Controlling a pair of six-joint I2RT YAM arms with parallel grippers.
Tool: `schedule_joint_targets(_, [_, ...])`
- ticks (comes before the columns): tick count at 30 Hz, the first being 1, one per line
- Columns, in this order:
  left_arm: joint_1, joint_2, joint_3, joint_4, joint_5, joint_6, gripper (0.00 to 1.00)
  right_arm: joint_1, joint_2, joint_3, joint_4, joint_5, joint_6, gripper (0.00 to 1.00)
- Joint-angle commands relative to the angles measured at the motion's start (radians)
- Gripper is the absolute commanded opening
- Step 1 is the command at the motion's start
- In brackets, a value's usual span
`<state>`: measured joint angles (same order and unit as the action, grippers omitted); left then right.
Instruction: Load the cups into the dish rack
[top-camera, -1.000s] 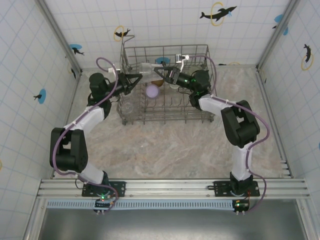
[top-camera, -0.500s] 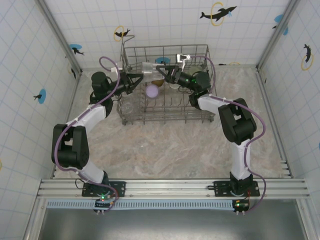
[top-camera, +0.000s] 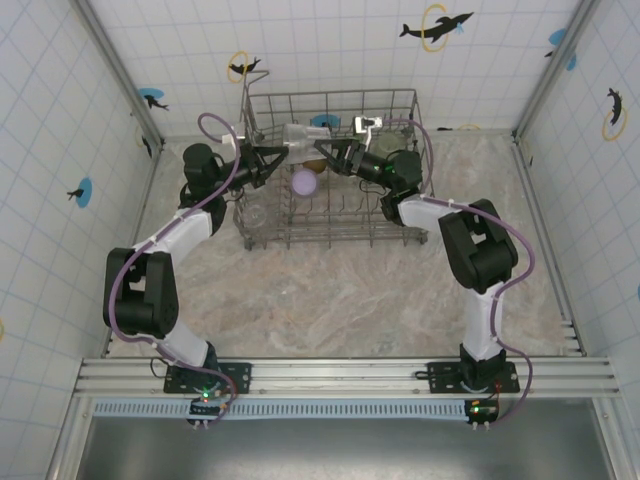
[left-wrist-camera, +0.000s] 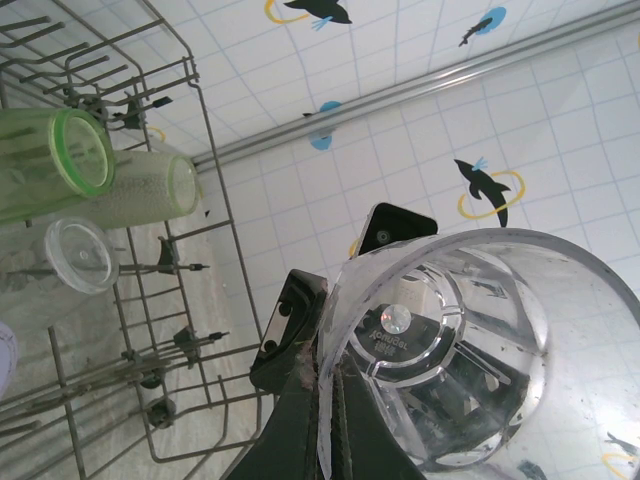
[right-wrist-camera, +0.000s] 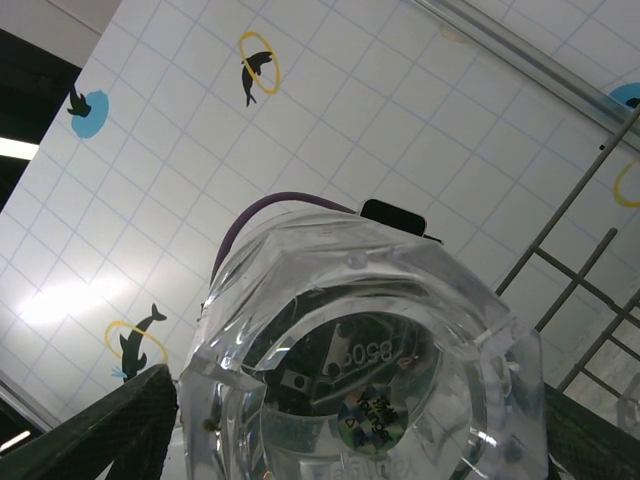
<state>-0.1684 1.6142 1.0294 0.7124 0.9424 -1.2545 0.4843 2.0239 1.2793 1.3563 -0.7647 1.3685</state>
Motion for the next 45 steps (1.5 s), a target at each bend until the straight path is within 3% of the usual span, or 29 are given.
schedule_joint_targets(1, [0.005,0.003,0.034,0.059,-0.001,0.012,0.0,0.004,-0.056,-0.008,0.045,-0.015,-0.014,0.81])
schedule_joint_targets(12, [0.01,0.014,0.047,0.017,0.052,0.056,0.0,0.0,-0.042,0.006,0.085,0.006,-0.013,0.63])
schedule_joint_targets(18, [0.017,0.009,0.063,-0.071,0.056,0.13,0.02,0.012,-0.045,0.039,-0.023,0.017,-0.107,0.52])
schedule_joint_targets(20, [0.027,0.011,0.085,-0.112,0.071,0.155,0.07,0.017,-0.046,0.054,-0.089,0.022,-0.155,0.52])
schedule_joint_targets(26, [0.085,-0.01,0.142,-0.276,0.038,0.24,0.4,0.023,-0.053,0.112,-0.268,0.041,-0.28,0.52])
schedule_joint_targets(32, [0.121,-0.034,0.173,-0.29,0.021,0.25,0.6,0.025,-0.059,0.198,-0.515,0.074,-0.466,0.52])
schedule_joint_targets(38, [0.16,-0.081,0.2,-0.352,-0.029,0.301,0.7,0.032,-0.03,0.326,-0.769,0.121,-0.653,0.51])
schedule_joint_targets(45, [0.212,-0.15,0.232,-0.555,-0.192,0.495,0.83,0.07,0.028,0.491,-1.062,0.244,-0.95,0.5])
